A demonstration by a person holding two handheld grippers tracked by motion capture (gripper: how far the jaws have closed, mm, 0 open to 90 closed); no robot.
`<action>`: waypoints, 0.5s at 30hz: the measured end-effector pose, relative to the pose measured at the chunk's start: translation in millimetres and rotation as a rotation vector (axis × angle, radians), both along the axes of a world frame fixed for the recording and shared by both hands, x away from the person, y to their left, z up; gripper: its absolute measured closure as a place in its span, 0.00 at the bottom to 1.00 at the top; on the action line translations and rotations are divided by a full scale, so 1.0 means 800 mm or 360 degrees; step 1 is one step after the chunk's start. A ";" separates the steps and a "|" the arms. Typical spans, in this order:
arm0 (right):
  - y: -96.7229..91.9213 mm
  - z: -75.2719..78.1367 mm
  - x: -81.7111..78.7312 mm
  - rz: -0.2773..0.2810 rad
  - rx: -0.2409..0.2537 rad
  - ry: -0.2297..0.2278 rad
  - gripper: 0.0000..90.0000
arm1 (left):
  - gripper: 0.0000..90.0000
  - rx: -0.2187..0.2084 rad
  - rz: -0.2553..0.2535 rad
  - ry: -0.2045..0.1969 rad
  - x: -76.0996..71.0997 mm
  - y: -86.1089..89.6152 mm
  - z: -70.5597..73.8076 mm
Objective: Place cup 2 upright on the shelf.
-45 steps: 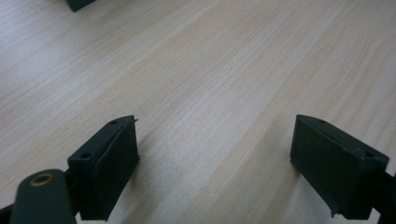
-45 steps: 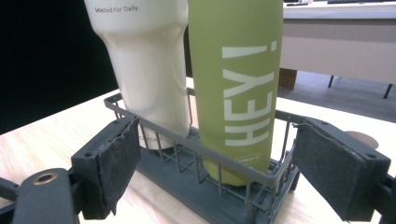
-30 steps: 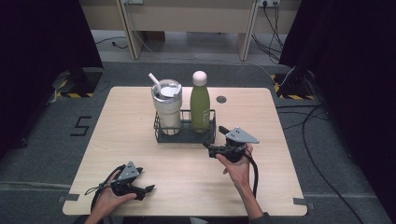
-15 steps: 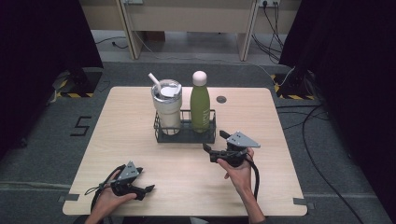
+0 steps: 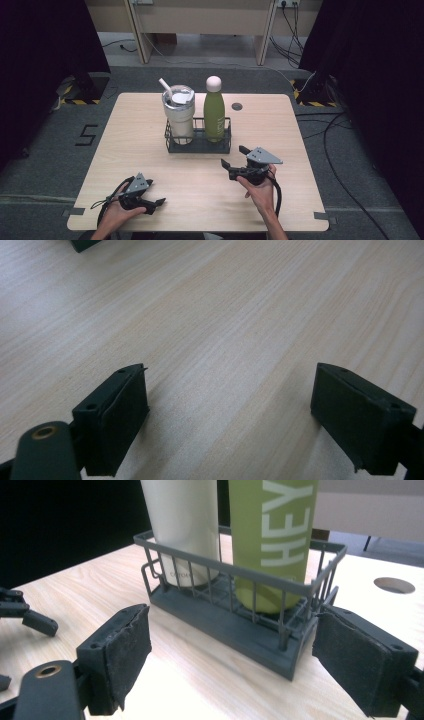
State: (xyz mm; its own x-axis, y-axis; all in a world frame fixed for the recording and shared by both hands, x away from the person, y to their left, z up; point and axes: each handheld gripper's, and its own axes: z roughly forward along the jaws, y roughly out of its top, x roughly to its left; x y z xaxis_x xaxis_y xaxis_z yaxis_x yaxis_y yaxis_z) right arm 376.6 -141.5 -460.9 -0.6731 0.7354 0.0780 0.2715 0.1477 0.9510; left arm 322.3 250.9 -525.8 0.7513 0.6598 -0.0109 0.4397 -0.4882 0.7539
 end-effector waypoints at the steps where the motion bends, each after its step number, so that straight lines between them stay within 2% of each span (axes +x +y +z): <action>1: 0.000 0.000 0.000 0.0000 0.0000 0.0000 0.17 | 0.16 0.0000 0.0000 0.0000 0.000 0.000 0.000; 2: -0.003 -0.001 -0.003 -0.0009 -0.0033 0.0003 0.17 | 0.16 0.0000 0.0000 0.0000 0.000 0.000 0.000; 15: -0.014 -0.012 -0.013 -0.0010 -0.0053 0.0039 0.17 | 0.16 -0.0001 0.0001 0.0000 0.000 0.000 0.000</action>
State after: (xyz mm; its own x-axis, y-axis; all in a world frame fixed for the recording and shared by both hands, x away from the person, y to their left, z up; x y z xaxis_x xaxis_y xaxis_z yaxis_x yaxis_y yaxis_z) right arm 365.9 -152.5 -470.1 -0.6664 0.7423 0.0697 0.2958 0.1774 0.9386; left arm 322.3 250.8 -525.8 0.7510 0.6602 -0.0114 0.4402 -0.4876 0.7540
